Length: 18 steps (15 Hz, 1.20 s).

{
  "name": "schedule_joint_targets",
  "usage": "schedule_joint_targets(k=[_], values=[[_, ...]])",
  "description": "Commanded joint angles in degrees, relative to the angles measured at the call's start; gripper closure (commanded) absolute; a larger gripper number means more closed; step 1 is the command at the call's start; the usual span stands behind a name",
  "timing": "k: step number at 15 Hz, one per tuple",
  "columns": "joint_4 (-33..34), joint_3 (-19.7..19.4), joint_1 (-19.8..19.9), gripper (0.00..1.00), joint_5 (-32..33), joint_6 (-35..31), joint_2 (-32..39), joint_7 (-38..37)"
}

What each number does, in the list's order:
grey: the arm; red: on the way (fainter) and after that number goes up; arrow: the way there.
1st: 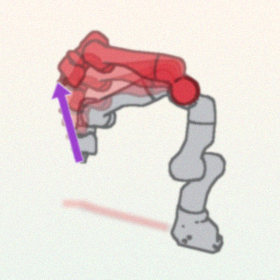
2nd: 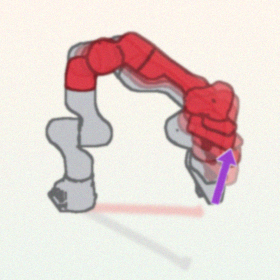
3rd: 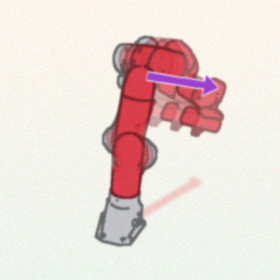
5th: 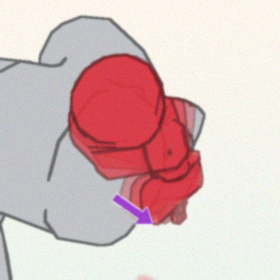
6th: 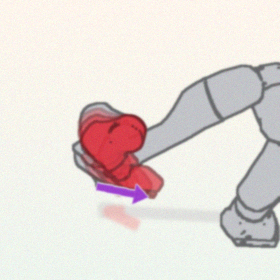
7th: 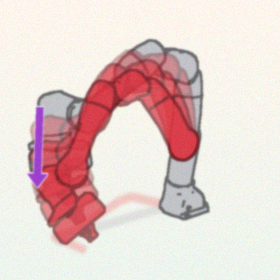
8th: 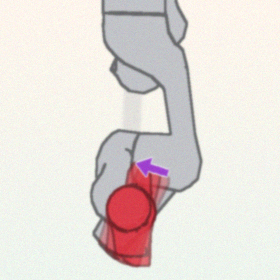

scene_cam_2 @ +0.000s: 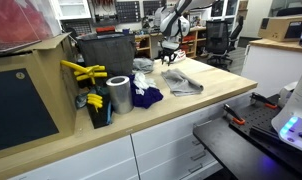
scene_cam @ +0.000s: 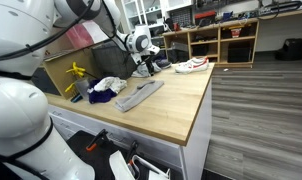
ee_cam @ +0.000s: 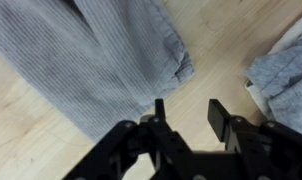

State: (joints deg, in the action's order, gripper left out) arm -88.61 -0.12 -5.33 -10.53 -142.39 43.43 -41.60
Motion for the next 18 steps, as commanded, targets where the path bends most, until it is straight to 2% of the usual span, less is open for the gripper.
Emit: schedule_joint_targets(k=[1,2,4,10,18], values=[[-1.9,-2.38,1.46,0.19,-0.22,-0.28,-2.46,2.32],[-3.02,-3.39,1.86,0.1,-0.06,-0.78,-3.11,2.61],[-4.27,-4.49,3.01,0.0,-0.25,-1.18,-3.34,3.52],[-6.08,-3.09,5.8,0.0,-1.96,-2.67,-1.27,9.92],[-5.63,-0.72,5.85,0.02,-4.17,-1.88,0.43,14.34]])
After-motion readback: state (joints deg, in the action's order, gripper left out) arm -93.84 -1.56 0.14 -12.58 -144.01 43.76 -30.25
